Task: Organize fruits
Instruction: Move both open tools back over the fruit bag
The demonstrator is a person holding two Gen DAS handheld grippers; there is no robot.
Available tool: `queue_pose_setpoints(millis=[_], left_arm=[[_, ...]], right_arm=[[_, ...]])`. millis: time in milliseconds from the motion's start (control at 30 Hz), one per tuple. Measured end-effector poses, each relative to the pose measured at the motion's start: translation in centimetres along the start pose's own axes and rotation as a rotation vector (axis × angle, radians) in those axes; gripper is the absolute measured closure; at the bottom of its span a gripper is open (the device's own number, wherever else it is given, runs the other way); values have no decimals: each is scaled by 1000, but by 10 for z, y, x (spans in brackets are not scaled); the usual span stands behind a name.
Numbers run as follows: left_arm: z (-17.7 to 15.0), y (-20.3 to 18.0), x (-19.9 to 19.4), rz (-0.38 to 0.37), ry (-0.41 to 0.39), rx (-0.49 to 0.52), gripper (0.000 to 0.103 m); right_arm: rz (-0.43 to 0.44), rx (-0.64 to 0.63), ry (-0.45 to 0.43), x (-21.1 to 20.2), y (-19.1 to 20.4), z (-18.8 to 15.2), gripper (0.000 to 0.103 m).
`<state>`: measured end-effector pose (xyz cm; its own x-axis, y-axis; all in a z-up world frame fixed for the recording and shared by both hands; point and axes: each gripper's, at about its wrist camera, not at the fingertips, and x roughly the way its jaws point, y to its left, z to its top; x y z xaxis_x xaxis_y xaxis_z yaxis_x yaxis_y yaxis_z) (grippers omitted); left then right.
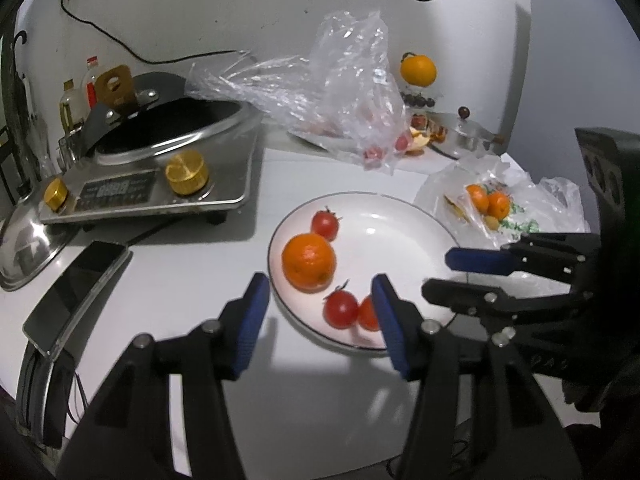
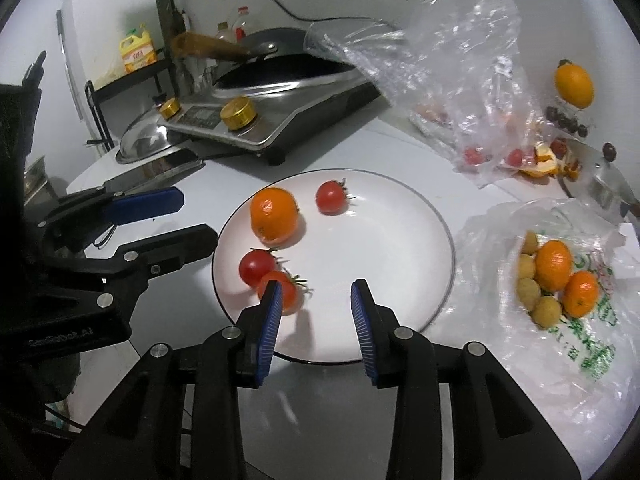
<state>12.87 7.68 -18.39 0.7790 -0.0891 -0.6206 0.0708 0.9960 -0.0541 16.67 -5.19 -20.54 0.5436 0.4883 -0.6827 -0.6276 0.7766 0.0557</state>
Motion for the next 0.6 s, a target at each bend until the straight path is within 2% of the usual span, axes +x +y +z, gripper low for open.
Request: queue_pose_setpoints(millis=[600], left_arm=[[18, -61, -4, -14, -7, 64, 48]], right_arm=[[-39, 28, -84, -51, -41, -12, 65]])
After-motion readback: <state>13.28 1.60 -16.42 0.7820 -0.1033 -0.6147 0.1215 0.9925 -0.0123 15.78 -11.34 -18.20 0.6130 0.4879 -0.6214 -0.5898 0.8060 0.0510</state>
